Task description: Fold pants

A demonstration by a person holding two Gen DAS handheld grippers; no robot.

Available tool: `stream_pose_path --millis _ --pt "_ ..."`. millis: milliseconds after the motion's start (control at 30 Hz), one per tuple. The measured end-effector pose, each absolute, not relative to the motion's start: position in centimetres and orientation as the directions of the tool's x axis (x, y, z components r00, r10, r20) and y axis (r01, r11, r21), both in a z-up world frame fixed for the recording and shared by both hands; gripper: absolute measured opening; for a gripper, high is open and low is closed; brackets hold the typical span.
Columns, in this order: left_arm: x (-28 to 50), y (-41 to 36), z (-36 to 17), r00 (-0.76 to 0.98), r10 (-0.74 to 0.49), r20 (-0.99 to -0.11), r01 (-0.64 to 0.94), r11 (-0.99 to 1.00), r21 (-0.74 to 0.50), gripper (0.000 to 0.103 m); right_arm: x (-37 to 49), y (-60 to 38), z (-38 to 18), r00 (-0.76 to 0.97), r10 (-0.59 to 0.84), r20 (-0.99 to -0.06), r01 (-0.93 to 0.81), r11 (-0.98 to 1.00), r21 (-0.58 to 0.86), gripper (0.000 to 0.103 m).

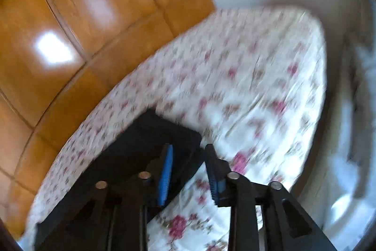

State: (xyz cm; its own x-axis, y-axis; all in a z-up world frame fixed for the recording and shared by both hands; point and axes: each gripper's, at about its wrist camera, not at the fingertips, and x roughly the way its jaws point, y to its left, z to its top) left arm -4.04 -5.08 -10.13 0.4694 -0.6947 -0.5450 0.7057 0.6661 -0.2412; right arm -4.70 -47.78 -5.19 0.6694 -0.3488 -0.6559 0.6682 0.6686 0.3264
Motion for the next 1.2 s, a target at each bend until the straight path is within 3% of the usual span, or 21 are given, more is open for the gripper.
stream_pose_path --millis 133,300,467,600,667,800,1067,1133,1200 --pt "-2.6 -2.2 -8.9 0.566 -0.642 -0.517 0.624 0.743 -0.24 0.03 -3.4 -44.1 -2.5 0.748 -0.345 -0.568 0.555 0.794 0.248 0.032" --pt "2.9 2.4 -9.3 0.673 -0.46 -0.579 0.391 0.886 -0.25 0.03 2.2 -35.8 -3.3 0.8 -0.005 -0.6 0.199 0.945 0.258 0.032" --pt "8.6 8.1 -10.9 0.689 -0.338 -0.641 0.168 0.935 -0.312 0.031 7.6 -25.9 -5.7 0.698 0.28 -0.659 -0.123 0.954 0.275 0.032" --pt "9.4 12.6 -13.7 0.702 -0.217 -0.678 0.026 0.96 -0.28 0.031 11.2 -18.3 -7.5 0.559 0.451 -0.696 -0.322 0.891 0.319 0.032" --pt "8.3 15.3 -15.4 0.723 -0.324 -0.611 0.015 0.891 -0.454 0.031 12.9 -14.8 -8.1 0.5 0.509 -0.701 -0.4 0.853 0.334 0.032" --pt "6.4 17.3 -15.7 0.788 -0.324 -0.523 -0.02 0.836 -0.549 0.032 17.2 -10.0 -9.1 0.409 0.593 -0.694 -0.449 0.793 0.413 0.034" --pt "6.3 16.7 -15.7 0.795 -0.298 -0.528 -0.017 0.86 -0.51 0.032 24.0 -2.4 -12.8 0.174 0.691 -0.702 -0.44 0.692 0.572 0.037" --pt "6.5 16.5 -15.8 0.796 -0.28 -0.537 -0.023 0.872 -0.49 0.032 24.6 -1.2 -13.8 0.124 0.706 -0.697 -0.448 0.667 0.595 0.032" --pt "6.7 16.4 -16.0 0.794 -0.273 -0.543 -0.027 0.876 -0.481 0.032 24.9 0.2 -14.2 0.169 0.662 -0.73 -0.475 0.704 0.528 0.01"
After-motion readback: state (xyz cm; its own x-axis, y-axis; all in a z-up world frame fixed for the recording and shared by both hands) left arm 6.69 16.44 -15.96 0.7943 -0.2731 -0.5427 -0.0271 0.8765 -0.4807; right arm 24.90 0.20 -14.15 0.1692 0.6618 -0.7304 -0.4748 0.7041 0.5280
